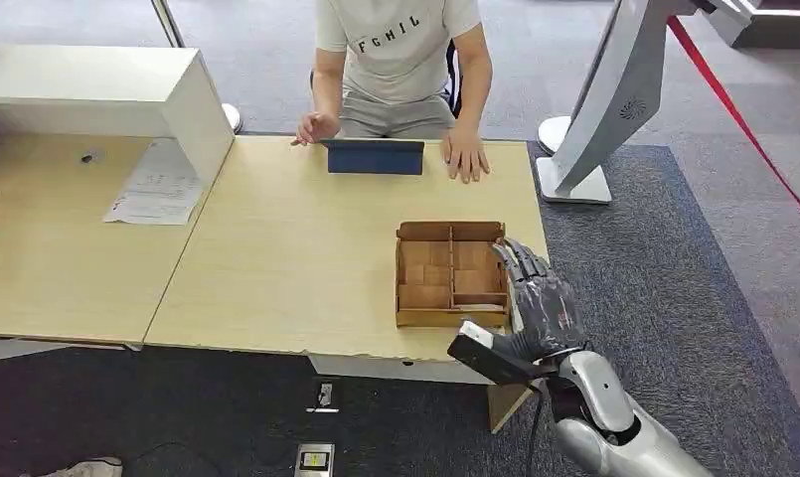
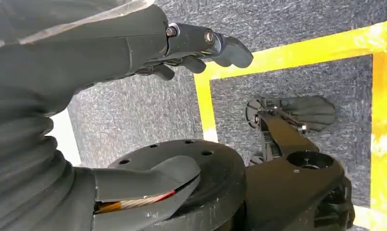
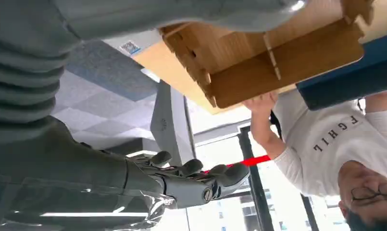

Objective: Pass the card to the sensor for recognition and then transmit it.

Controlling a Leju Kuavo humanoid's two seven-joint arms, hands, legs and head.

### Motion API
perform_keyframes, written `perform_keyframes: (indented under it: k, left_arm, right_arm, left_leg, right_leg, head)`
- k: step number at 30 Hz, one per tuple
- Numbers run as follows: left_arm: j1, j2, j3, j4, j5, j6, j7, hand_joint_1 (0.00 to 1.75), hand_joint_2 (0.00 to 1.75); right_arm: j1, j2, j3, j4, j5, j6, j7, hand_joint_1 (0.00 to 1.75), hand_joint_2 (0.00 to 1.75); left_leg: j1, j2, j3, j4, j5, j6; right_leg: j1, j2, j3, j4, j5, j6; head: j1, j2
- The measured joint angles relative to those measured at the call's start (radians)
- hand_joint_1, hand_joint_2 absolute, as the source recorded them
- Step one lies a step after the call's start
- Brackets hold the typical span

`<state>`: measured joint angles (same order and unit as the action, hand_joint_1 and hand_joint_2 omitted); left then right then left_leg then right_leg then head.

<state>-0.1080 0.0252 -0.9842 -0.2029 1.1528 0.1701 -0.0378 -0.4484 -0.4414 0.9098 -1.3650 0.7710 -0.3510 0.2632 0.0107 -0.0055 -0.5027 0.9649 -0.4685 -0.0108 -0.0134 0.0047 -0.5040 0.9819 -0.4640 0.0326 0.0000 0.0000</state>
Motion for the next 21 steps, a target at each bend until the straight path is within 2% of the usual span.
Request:
perform_keyframes:
  k: [1,8,21]
  left_arm:
    - [0.0,0.0,0.0,0.0,0.003,0.0,0.0,0.0,1.75]
    - [-0.001,-0.003,0.0,0.0,0.005,0.003,-0.002,0.0,1.75]
    - [-0.002,-0.004,-0.009,0.0,0.008,0.002,0.005,0.0,1.75]
  right_arm:
    - [0.013,0.003,-0.003,-0.007,0.01,0.003,-0.007,0.0,1.75]
    - [0.082,0.039,-0.024,-0.049,0.043,0.027,-0.024,0.0,1.75]
    - [0.083,0.093,-0.042,-0.037,0.11,0.084,-0.046,0.0,1.75]
  left_leg:
    - [0.0,0.0,0.0,0.0,0.0,0.0]
    - [0.0,0.0,0.0,0.0,0.0,0.0]
    - [0.0,0.0,0.0,0.0,0.0,0.0]
  right_leg:
    - [0.0,0.0,0.0,0.0,0.0,0.0]
    - [0.0,0.0,0.0,0.0,0.0,0.0]
    - [0.0,0.0,0.0,0.0,0.0,0.0]
  head:
    - [0.0,0.0]
    - [0.0,0.0]
    - [0.0,0.0]
